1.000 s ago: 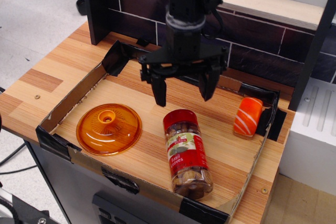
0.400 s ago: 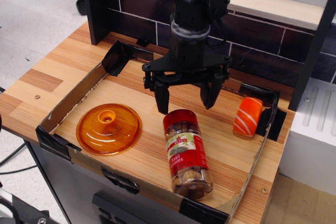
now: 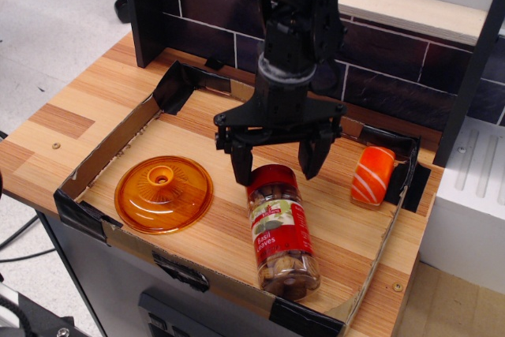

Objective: Upright basil bottle

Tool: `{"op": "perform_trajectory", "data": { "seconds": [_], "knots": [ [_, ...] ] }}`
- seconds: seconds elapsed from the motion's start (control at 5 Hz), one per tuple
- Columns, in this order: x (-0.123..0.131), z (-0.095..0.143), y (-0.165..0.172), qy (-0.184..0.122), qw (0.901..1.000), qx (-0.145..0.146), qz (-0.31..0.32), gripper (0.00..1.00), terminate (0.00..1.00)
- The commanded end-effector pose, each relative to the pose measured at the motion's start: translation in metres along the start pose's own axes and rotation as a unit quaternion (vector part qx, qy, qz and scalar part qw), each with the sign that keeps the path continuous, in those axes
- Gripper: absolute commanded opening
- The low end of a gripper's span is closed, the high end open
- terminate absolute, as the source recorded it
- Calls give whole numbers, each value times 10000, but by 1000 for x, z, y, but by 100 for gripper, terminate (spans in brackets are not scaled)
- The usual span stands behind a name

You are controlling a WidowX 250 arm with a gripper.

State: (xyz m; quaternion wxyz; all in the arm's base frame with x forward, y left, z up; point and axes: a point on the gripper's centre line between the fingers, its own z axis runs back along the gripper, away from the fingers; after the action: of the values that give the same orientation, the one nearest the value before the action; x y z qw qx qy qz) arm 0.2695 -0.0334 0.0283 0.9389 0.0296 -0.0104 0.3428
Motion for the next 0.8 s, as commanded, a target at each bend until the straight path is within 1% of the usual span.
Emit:
{"op": "perform_trajectory", "data": {
  "seconds": [0.0,0.6],
  "knots": [
    [5,-1,-2,-38,9999,-29,-96,100,0],
    [-1,-12,3,-70,9996,50,-263,100,0]
  ]
}}
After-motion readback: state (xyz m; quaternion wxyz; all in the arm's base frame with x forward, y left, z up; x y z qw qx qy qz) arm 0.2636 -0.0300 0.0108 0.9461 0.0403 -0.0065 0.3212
